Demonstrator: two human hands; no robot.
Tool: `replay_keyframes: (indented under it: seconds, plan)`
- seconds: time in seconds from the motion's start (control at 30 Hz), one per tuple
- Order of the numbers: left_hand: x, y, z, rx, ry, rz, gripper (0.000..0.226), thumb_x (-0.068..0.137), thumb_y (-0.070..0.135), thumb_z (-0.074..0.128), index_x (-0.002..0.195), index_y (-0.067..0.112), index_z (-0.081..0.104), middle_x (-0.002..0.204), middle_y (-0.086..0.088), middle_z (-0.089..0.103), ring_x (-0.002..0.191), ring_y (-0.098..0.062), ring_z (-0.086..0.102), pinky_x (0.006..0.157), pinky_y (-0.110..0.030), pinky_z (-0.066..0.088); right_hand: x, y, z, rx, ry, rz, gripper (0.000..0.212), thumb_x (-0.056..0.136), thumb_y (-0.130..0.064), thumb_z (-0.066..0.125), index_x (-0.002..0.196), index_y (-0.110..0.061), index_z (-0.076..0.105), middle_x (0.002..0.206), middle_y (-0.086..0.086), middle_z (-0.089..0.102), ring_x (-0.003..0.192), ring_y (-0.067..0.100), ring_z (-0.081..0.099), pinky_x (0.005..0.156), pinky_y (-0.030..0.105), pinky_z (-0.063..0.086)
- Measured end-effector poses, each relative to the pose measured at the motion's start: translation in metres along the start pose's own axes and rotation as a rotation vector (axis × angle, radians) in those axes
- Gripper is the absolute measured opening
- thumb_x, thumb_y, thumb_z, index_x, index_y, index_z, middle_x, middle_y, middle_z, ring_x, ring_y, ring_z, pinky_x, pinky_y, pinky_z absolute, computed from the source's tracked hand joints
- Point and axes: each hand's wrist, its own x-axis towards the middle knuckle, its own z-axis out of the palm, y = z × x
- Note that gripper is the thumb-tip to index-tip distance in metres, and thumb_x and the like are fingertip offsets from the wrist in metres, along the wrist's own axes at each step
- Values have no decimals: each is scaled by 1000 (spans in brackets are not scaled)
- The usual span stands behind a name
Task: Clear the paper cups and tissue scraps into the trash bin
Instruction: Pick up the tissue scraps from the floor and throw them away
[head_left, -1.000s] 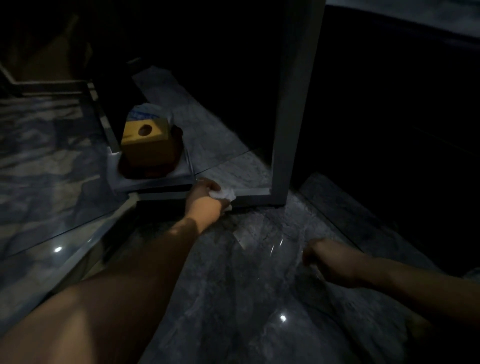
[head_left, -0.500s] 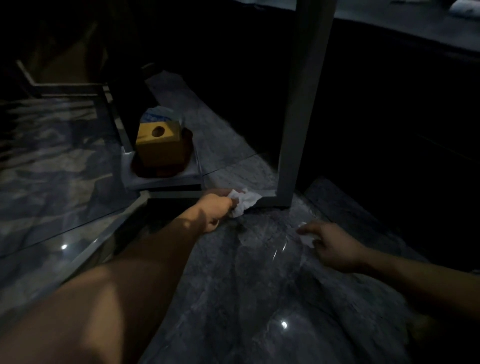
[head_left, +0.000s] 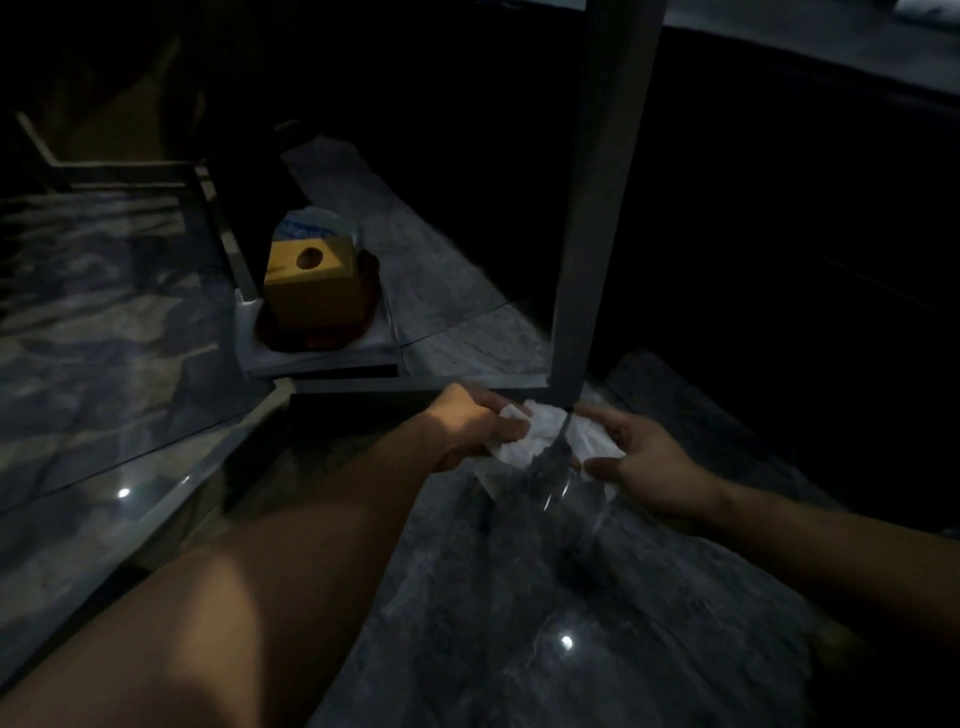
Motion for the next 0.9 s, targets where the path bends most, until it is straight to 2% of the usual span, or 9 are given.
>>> replay_keyframes:
  seconds: [0.1,0.2,0.33,0.4,0.5,0.53,0.6,0.73,0.9]
  plan:
    - [-3,3,11,22,-87,-3,32,86,-4,66,118,-6,64,90,-7,68,78,-16,66,65,-22,59,-1,-2,3,106,-50,-7,65,75,21,60,129,-15,55,122,3,67,103,11,66,79,21,55]
    - [0,2,18,15,-101,-12,28,84,-3,70,112,-3,67,90,-10,70,81,-20,68,73,-30,60,-5,-9,7,185,-144,-41,62,75,26,55,109,-25,63,102,-11,75,97,7,69,74,22,57]
    - [3,0,25,39,-64,-38,17,78,2,78,92,8,71,88,-9,72,78,-20,71,71,-32,62,-4,-9,11,211,-155,-29,66,75,20,61,129,-17,53,124,7,66,110,21,65,87,33,57]
    - [4,-1,27,46,-33,-46,19,76,4,81,90,10,69,90,-9,73,82,-22,71,75,-34,62,-5,-9,11,221,-133,-19,68,75,20,62,131,-17,50,122,2,66,107,16,66,84,30,58]
    - [5,-2,29,58,-2,-60,35,72,8,84,102,1,68,103,-15,74,96,-27,73,85,-41,60,-6,-10,12,210,-147,-37,57,76,21,60,106,-27,60,95,-12,73,87,3,70,74,21,59]
    - [5,-3,29,63,4,-67,38,72,9,85,104,-1,67,104,-16,74,98,-28,72,85,-41,60,-6,-12,13,211,-151,-40,59,76,20,60,108,-29,58,94,-14,71,84,0,70,73,19,58]
    - [4,-3,28,66,1,-80,36,72,11,85,100,1,66,99,-14,74,92,-26,73,80,-38,61,-6,-10,15,208,-145,-44,64,75,19,63,119,-26,52,101,-15,66,85,-3,68,74,15,56]
    - [0,-1,27,73,-9,-116,30,74,13,85,96,1,69,73,-3,72,52,-6,68,46,-18,52,-8,-11,18,166,-144,-59,51,74,18,66,98,-27,64,91,-15,73,85,-1,69,74,15,55]
    - [-1,1,28,45,-37,-130,14,75,13,83,77,7,70,75,-7,74,59,-10,71,52,-20,57,-11,-11,21,141,-138,-64,48,74,18,66,102,-22,65,94,-7,72,84,3,69,72,16,56]
